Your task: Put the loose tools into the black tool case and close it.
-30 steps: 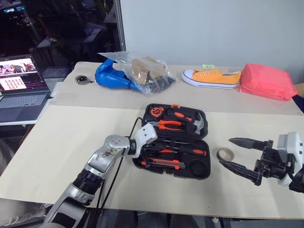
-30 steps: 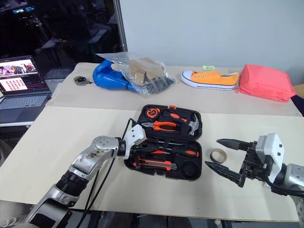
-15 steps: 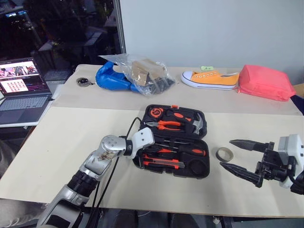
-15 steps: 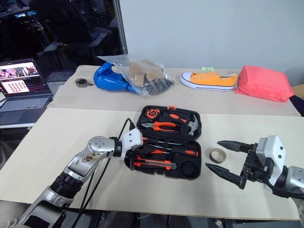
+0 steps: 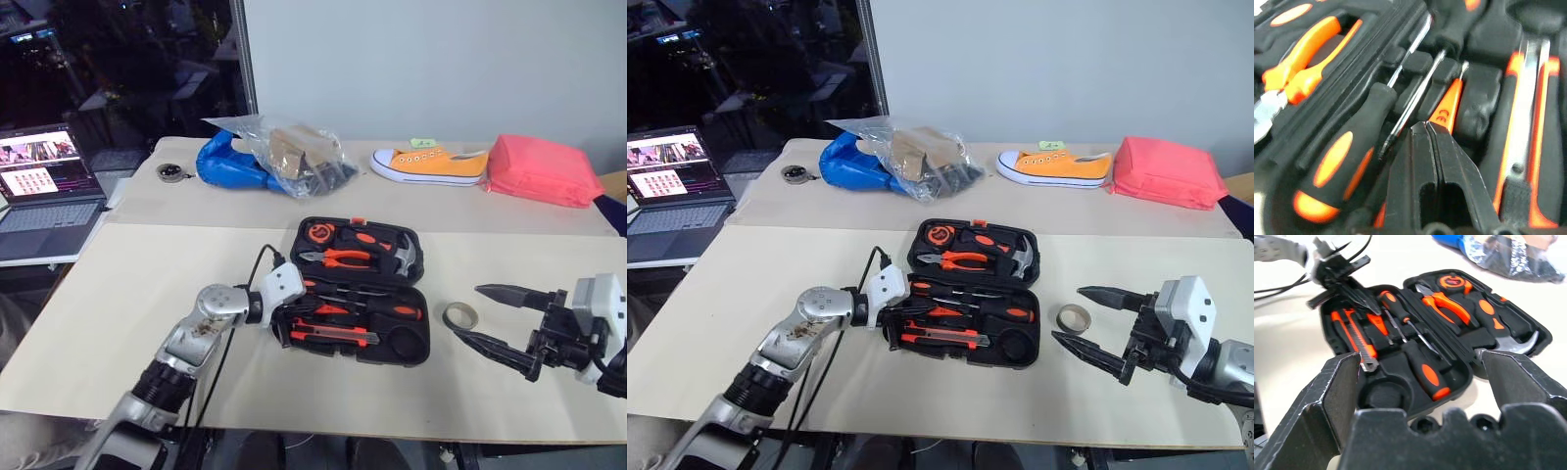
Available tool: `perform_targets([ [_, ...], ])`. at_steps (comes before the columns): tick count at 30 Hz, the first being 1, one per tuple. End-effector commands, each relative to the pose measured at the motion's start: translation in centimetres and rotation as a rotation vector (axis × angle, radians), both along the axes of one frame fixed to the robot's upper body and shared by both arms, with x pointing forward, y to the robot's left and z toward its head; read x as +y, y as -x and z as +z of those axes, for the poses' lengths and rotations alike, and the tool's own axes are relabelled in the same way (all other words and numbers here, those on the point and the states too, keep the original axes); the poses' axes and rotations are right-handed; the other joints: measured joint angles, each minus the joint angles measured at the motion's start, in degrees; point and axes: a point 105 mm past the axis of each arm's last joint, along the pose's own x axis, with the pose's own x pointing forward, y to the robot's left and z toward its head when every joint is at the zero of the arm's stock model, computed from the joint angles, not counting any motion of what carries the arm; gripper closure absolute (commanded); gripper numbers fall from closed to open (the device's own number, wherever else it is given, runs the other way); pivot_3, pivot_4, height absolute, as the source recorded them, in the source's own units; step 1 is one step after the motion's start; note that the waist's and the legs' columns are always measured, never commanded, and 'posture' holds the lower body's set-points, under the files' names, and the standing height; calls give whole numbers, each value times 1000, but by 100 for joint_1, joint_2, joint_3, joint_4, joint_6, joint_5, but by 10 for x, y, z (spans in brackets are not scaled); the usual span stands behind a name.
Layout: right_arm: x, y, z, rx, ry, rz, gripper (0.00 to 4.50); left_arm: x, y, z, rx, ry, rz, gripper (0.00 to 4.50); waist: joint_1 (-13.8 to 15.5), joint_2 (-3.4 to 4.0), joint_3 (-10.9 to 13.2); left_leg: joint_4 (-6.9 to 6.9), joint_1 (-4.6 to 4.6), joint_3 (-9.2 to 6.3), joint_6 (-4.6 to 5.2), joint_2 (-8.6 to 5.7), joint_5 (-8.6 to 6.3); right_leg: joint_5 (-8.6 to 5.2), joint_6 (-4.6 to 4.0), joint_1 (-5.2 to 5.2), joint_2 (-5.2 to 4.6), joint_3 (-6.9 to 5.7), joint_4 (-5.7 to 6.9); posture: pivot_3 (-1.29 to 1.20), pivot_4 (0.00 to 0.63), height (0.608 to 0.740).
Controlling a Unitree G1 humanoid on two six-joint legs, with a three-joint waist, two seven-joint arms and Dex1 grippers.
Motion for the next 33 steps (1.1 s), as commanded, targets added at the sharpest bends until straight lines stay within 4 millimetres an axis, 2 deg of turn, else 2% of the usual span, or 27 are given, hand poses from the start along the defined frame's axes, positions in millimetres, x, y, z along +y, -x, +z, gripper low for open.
perform_targets([
  [1,-9,5,5,7,118,-35,0,8,17,57,-55,186,-67,4440,19,3,-2,-2,-13,1,0,-1,0,0,-1,-8,2,-3,-2,0,150,740],
  [3,-13,8,4,22,168,-37,0,10,28,67,1,211,-110,4440,26,7,-4,-7,-28,3,2,-6,-4,5,-13,-17,1,-7,-7,0,150,740],
  [4,-15,9,4,50,204,-45,0,15,35,73,19,206,-136,3938,28,6,-3,-11,-30,3,4,-9,-6,7,-17,-18,-1,-6,-9,0,150,740],
  [5,-19,10,3,71,227,-54,0,15,40,77,26,200,-151,3750,29,6,-3,-12,-36,1,4,-11,-7,8,-22,-22,0,-6,-13,0,150,740],
  [8,-19,8,-1,151,256,-32,0,25,57,87,42,135,-216,2666,27,-5,4,-11,-47,-1,3,-12,-7,6,-18,-33,-1,-7,-15,0,150,740],
  [10,-22,8,-5,192,263,-22,0,23,65,90,46,99,-248,2018,32,-16,11,-9,-43,-1,2,-11,-6,-1,-6,-32,-1,-7,-13,0,150,740],
  [15,-21,-13,-15,213,317,-32,0,16,79,99,51,29,-300,332,30,-33,28,-3,-19,4,1,-7,-4,-8,4,-8,1,-10,-16,0,150,740],
  [19,-21,-26,-31,275,367,-37,0,12,79,107,41,18,-289,332,22,-36,33,-4,-8,10,1,-9,-2,-8,3,-2,2,-4,-17,0,150,740],
  [22,-30,-34,-46,312,437,-68,0,9,81,109,35,5,-296,332,31,-25,27,-7,-15,13,1,-11,-2,-11,-2,-7,7,-9,-18,0,150,740],
  [27,-34,-50,-63,319,489,-105,1209,10,84,111,30,-11,-302,302,26,-19,26,-12,-35,14,1,-12,-2,-4,-18,-34,8,-5,-15,0,150,740],
  [33,-34,-61,-70,287,536,-97,3329,14,88,104,40,-22,-293,302,31,-17,25,-9,-64,13,1,-14,-1,6,-35,-72,8,-4,-1,0,150,740],
])
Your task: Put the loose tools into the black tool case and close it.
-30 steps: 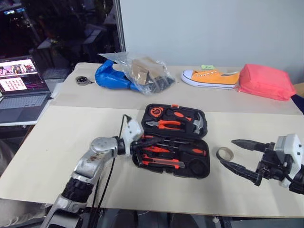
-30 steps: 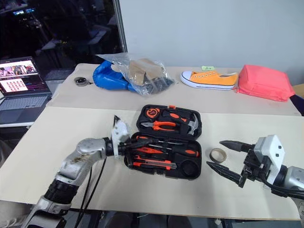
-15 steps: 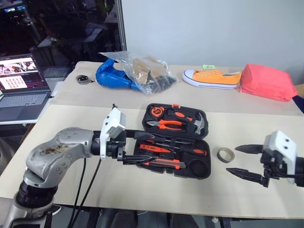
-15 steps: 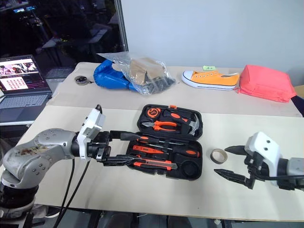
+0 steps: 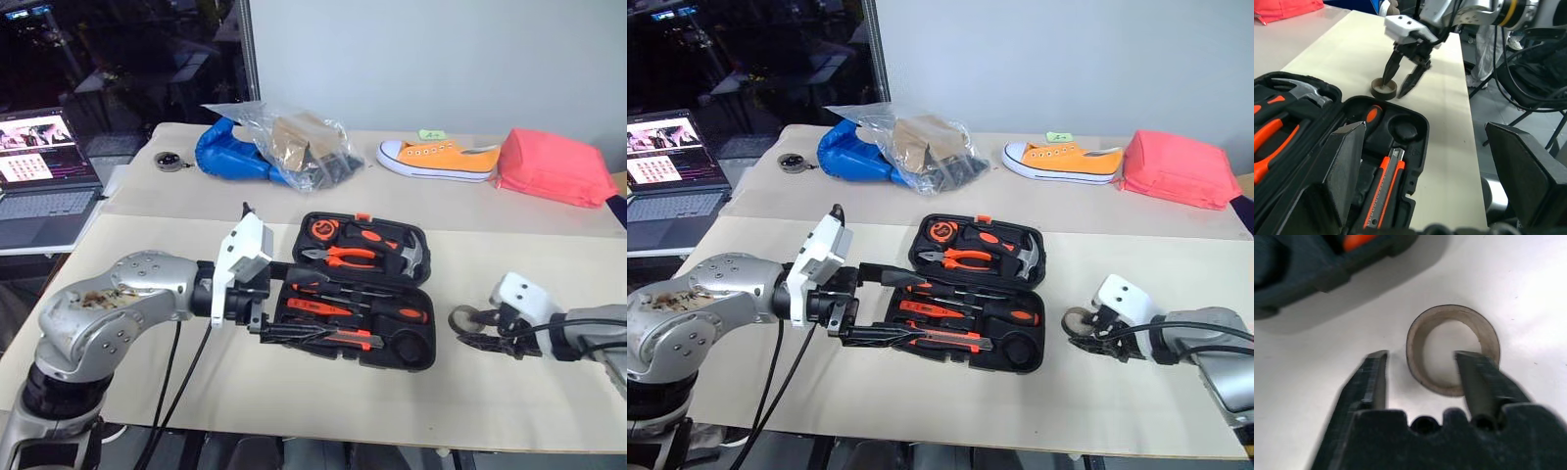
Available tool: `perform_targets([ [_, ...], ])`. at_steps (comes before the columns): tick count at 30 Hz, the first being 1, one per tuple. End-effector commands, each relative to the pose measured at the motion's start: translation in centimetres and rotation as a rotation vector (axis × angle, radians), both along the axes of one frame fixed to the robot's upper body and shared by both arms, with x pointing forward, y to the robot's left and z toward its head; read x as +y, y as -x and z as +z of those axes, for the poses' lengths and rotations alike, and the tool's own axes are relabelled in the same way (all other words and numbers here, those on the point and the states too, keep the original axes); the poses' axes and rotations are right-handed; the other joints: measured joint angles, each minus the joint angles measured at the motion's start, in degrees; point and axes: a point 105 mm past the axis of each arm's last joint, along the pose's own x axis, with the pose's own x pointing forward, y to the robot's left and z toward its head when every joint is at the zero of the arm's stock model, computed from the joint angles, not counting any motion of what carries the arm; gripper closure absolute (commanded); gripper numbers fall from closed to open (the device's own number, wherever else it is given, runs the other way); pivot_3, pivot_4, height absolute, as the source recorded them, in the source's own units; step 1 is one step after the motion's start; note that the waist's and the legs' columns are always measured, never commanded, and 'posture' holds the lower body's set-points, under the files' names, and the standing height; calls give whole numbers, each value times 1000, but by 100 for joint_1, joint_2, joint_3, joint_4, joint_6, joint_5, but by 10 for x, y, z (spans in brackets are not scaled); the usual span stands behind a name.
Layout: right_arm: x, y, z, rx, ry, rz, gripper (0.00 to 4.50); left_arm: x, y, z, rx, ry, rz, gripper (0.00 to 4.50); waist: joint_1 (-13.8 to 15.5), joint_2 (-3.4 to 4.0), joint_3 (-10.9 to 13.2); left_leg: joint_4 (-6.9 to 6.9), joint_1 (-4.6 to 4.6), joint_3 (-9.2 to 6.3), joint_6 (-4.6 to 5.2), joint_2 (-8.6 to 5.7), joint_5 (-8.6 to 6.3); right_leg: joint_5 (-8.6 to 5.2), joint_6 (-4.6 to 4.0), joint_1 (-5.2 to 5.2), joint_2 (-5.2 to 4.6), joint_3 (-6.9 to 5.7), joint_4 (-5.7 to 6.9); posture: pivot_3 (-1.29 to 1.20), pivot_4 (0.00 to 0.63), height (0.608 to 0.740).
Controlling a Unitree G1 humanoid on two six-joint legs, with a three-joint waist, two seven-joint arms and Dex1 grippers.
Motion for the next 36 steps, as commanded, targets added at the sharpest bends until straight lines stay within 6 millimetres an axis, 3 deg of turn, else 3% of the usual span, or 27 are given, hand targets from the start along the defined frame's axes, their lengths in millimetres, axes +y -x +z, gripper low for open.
perform_targets([
  [1,-1,-9,8,-66,37,33,3777,2,6,2,-43,4,-9,302,-10,-1,1,3,1,0,0,2,0,2,-3,-1,1,0,2,0,150,740],
  [4,2,-6,20,-82,9,66,4434,5,6,0,-41,8,0,302,0,1,0,6,1,0,-1,1,1,2,-4,-3,1,2,8,0,150,740],
  [6,10,5,37,-70,-44,104,4434,7,7,-2,-38,9,4,302,6,4,0,7,1,1,-1,2,1,2,-3,-3,2,0,10,0,150,740],
  [9,40,30,66,-21,-138,243,4434,15,7,-7,-21,-5,24,302,17,18,2,4,-4,-3,-1,2,1,3,-5,-8,2,0,14,0,150,740],
  [11,57,39,71,1,-140,318,4434,18,7,-9,-10,-12,30,302,-17,17,2,4,-1,-12,0,6,1,3,-5,-8,4,1,16,0,150,740],
  [14,95,42,59,14,-160,390,4434,23,6,-10,-15,-38,34,302,-56,-4,6,6,9,-17,-1,17,1,0,1,-1,16,-1,15,0,150,740],
  [16,105,41,48,24,-134,404,4434,24,5,-8,-24,-43,38,302,-65,-8,7,5,12,-18,-6,17,4,-3,6,-1,20,-3,15,0,150,740],
  [28,111,50,13,139,-32,461,4434,20,5,-8,-41,-51,66,302,-3,-1,6,3,-7,-12,-4,10,5,11,-20,-19,11,-6,14,0,150,740],
  [34,110,46,17,117,-19,462,2530,23,3,-8,-44,-50,97,302,22,-1,5,4,0,-11,-5,10,6,12,-21,-13,11,-9,16,0,150,740],
  [36,111,44,27,85,-60,453,2530,24,0,-8,-42,-46,117,302,35,-1,5,4,-3,-10,-5,10,6,11,-22,-13,11,-16,15,0,150,740],
])
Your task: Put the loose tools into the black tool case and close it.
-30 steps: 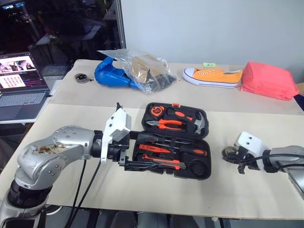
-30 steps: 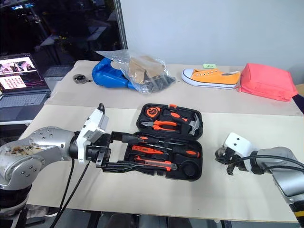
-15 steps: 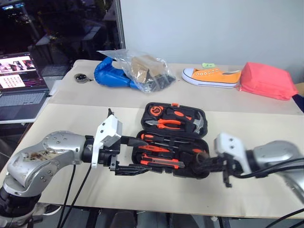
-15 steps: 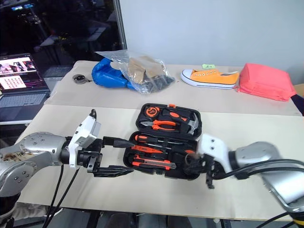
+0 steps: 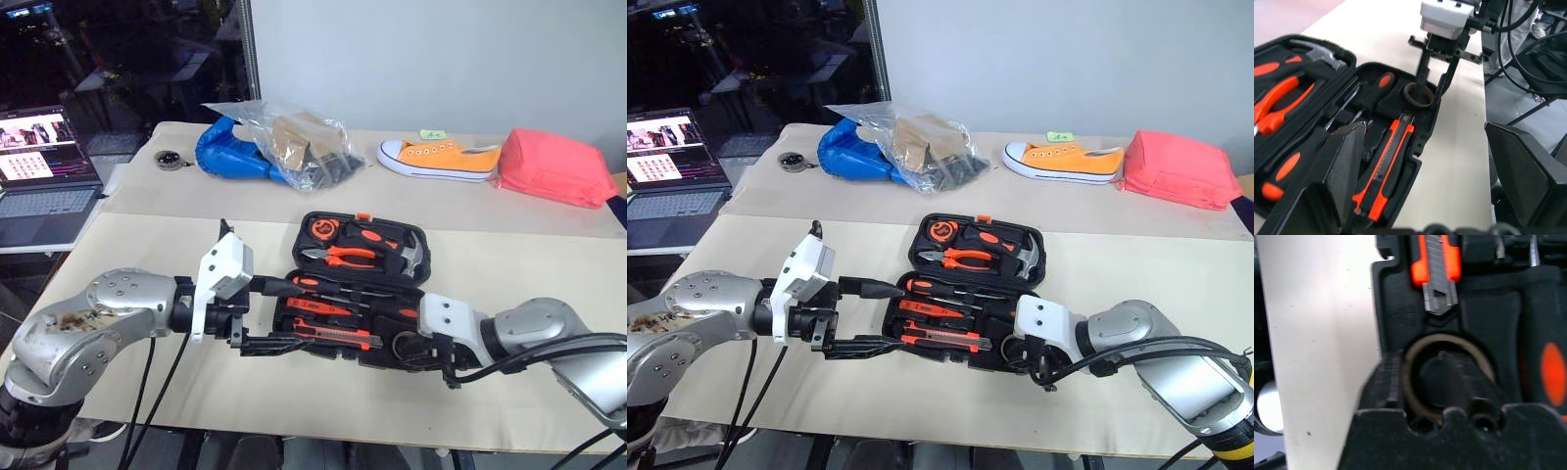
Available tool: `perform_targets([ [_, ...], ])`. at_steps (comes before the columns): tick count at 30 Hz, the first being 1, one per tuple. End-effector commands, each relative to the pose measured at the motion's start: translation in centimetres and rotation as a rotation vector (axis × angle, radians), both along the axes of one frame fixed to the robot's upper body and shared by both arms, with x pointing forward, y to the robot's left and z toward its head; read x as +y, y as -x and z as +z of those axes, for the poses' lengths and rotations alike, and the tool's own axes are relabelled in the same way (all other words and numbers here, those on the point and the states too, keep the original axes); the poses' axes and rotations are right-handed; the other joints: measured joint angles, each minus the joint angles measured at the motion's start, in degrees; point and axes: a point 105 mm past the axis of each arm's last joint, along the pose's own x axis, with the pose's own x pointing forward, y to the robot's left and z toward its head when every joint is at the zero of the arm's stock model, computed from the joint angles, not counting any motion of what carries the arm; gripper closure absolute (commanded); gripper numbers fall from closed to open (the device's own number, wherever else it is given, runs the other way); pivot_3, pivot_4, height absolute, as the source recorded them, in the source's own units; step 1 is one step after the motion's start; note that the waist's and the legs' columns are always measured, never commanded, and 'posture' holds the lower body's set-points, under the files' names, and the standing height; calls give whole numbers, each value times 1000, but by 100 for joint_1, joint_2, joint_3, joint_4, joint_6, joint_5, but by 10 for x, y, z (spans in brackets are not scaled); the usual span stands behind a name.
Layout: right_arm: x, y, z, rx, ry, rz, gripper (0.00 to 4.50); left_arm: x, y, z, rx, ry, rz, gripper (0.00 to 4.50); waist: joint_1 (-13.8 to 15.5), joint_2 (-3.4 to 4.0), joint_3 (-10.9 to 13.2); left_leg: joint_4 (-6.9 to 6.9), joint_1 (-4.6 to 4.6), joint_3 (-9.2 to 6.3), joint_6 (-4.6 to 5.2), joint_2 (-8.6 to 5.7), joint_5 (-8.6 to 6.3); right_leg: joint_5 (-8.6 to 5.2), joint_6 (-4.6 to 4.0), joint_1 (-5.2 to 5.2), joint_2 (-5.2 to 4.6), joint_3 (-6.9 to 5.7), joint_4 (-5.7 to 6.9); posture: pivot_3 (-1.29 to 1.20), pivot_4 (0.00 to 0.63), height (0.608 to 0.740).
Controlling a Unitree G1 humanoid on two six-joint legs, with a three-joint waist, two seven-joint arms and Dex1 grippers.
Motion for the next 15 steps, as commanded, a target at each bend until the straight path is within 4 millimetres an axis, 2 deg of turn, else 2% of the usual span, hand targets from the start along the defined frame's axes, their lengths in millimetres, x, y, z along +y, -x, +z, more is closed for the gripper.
perform_targets([
  [1,5,2,15,-15,-74,11,2530,3,-4,10,-52,14,31,302,3,0,0,0,-3,-1,0,0,0,0,-1,-1,0,-1,0,0,150,740],
  [5,8,-16,52,-147,-269,-82,2530,7,-34,12,-70,63,215,302,-12,-1,1,3,-4,-9,0,-2,0,1,-3,-2,-2,5,2,0,150,740],
  [8,3,-44,79,-228,-478,-277,2530,12,-74,10,-34,82,470,302,-18,-4,2,17,1,-23,0,-1,0,9,-1,8,2,6,9,0,150,740],
  [9,0,-52,82,-235,-516,-352,2530,15,-86,5,5,56,544,302,-14,-5,2,22,1,-29,0,-1,1,14,-2,10,4,5,10,0,150,740],
  [11,-14,-71,81,-275,-465,-495,2530,13,-105,1,91,51,608,302,-14,0,0,26,-1,-41,11,-7,12,23,10,11,6,3,10,0,150,740],
  [15,-36,-101,69,-222,-408,-711,2530,7,-143,-5,205,81,722,302,-11,1,-1,24,-2,-39,10,-15,20,32,1,7,3,2,12,0,150,740],
])
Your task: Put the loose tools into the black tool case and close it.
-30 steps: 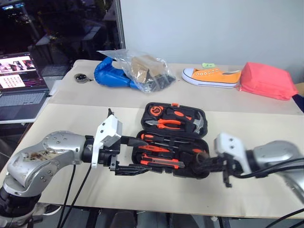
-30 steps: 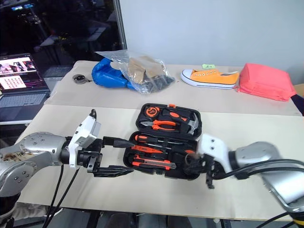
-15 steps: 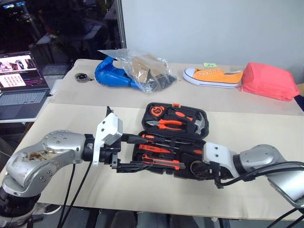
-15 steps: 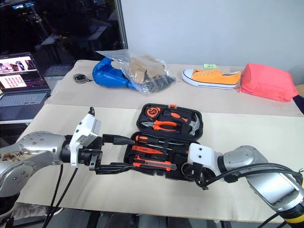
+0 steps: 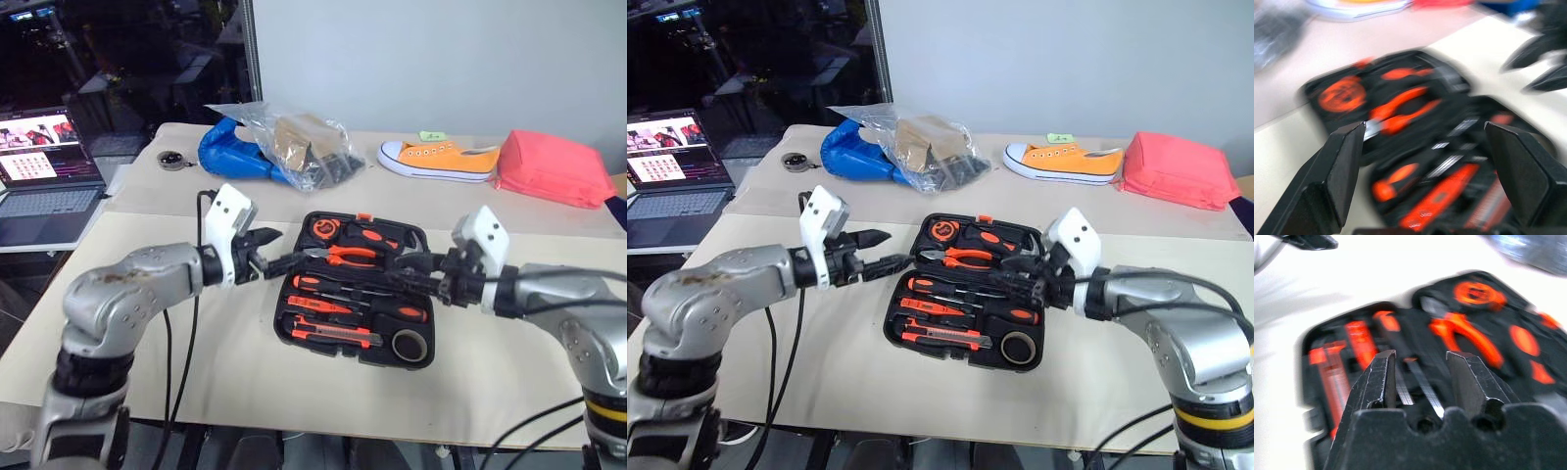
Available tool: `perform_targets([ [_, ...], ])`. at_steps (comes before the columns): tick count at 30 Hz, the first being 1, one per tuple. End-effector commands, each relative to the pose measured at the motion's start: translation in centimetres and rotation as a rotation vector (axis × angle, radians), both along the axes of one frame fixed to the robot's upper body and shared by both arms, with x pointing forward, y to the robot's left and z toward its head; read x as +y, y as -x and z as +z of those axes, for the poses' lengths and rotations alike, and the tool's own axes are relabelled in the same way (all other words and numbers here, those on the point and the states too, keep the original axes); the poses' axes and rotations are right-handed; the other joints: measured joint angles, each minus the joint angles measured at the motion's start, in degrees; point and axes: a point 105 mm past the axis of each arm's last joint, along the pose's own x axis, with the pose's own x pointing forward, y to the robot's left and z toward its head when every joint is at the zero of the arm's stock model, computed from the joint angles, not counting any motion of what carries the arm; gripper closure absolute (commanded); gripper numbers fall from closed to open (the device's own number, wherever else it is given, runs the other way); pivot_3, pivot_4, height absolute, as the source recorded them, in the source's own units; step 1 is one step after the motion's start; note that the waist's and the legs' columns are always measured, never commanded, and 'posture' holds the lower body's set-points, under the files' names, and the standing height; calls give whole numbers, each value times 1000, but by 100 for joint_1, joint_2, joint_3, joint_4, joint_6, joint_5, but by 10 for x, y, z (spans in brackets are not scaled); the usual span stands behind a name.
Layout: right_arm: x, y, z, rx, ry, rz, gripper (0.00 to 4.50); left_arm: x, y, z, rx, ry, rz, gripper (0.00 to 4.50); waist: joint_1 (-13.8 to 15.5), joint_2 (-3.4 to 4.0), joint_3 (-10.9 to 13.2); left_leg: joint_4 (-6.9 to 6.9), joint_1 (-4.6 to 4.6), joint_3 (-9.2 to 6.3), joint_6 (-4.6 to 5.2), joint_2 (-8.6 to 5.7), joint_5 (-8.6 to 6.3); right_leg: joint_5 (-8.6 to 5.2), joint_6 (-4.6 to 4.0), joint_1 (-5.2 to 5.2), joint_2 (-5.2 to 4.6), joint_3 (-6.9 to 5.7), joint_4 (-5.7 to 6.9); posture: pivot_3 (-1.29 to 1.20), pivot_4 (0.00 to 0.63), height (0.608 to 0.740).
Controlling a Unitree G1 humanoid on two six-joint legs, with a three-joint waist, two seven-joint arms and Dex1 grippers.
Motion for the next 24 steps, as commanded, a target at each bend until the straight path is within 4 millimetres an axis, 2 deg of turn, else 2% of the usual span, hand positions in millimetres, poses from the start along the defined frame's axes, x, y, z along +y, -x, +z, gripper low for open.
perform_targets([
  [1,-22,-22,-8,60,25,-177,2530,1,-29,-7,66,-11,107,302,-2,1,-1,-2,-2,2,0,0,0,1,-2,-2,0,1,0,0,150,740],
  [7,-38,-51,-24,169,17,-368,2530,5,-66,-30,172,-10,198,302,-46,2,-1,-35,-19,17,-3,-1,2,0,-11,-36,0,7,-4,0,150,740],
  [11,-43,-60,-32,218,20,-422,2530,1,-79,-37,218,11,201,302,-13,2,-1,-37,-43,33,-8,-3,5,0,-11,-57,-5,7,-5,0,150,740],
  [13,-46,-63,-37,237,37,-454,2478,-1,-82,-44,246,0,200,847,-3,2,-1,-34,-49,35,-8,-3,5,0,-11,-57,-8,3,-5,0,150,740],
  [15,-47,-64,-41,256,35,-463,2999,-4,-83,-47,258,8,176,1320,-4,2,-2,-33,-50,37,-8,-5,5,0,-10,-57,-12,1,-5,0,150,740],
  [16,-47,-64,-43,268,31,-460,3167,-6,-83,-47,258,12,169,1833,-5,2,-2,-32,-49,37,-8,-6,5,0,-10,-55,-12,1,-6,0,150,740],
  [20,-50,-62,-44,288,27,-466,4470,-14,-84,-46,254,39,134,3210,-8,3,-2,-31,-44,35,-9,-6,6,0,-10,-53,-8,-1,2,0,150,740],
  [22,-53,-61,-37,267,10,-471,4500,-16,-83,-45,257,47,121,3907,-8,4,-3,-31,-43,34,-10,-6,6,0,-10,-53,-8,-2,4,0,150,740],
  [24,-54,-60,-25,204,-5,-448,4500,-15,-84,-46,257,46,124,4420,-7,5,-3,-32,-44,34,-10,-5,6,0,-10,-53,-7,-2,4,0,150,740],
])
